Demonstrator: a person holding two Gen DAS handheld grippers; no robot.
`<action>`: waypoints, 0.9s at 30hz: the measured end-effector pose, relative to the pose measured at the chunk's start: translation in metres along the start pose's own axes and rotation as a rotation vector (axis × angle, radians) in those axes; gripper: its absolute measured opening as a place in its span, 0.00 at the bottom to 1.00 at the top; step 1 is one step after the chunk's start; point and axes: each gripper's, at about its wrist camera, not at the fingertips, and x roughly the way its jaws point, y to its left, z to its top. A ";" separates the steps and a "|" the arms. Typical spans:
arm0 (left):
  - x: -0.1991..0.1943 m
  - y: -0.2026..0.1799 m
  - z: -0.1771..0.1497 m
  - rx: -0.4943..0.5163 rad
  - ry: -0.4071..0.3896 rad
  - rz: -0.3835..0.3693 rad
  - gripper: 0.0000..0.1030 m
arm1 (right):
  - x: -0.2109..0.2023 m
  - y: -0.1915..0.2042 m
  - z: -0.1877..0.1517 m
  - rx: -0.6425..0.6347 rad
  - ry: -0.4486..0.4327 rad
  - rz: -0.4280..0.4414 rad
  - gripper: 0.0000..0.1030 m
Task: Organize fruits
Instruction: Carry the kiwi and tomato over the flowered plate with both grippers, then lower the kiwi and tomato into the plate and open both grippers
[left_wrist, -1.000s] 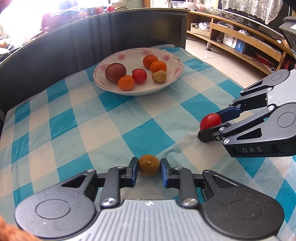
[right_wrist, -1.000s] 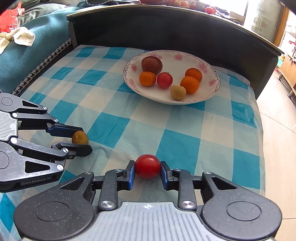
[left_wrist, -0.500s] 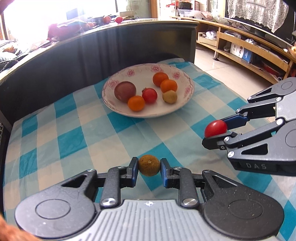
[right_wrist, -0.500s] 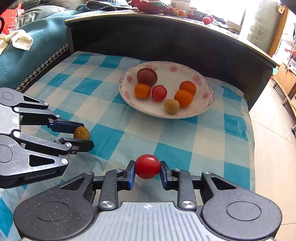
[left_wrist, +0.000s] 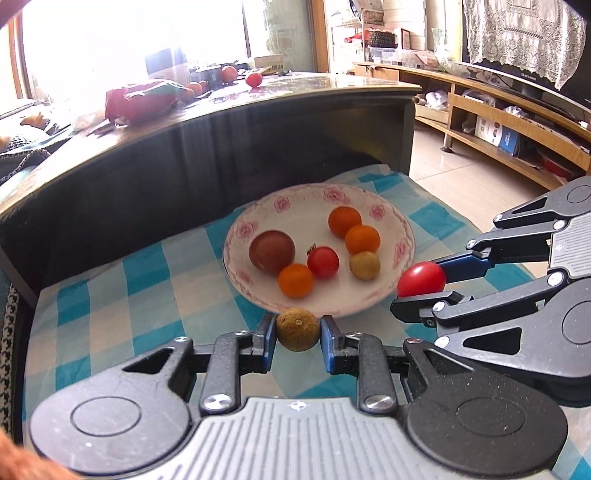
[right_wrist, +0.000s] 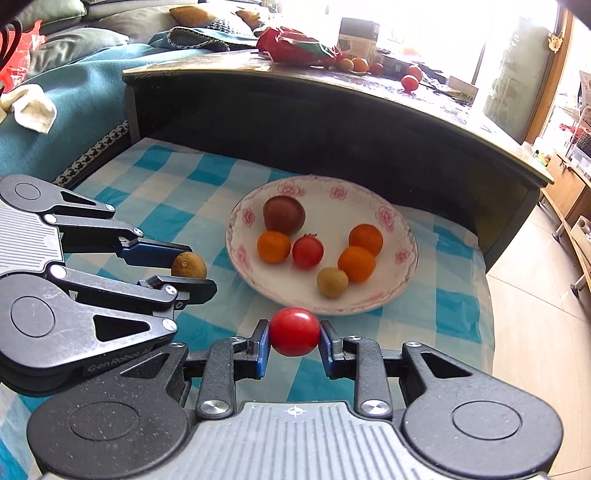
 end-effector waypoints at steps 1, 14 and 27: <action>0.002 0.001 0.003 -0.002 -0.005 0.003 0.34 | 0.001 -0.002 0.002 0.001 -0.005 -0.004 0.21; 0.034 0.010 0.041 -0.016 -0.053 0.027 0.33 | 0.019 -0.029 0.030 0.047 -0.061 -0.036 0.21; 0.069 0.017 0.057 -0.008 -0.049 0.042 0.33 | 0.053 -0.051 0.048 0.087 -0.090 -0.035 0.21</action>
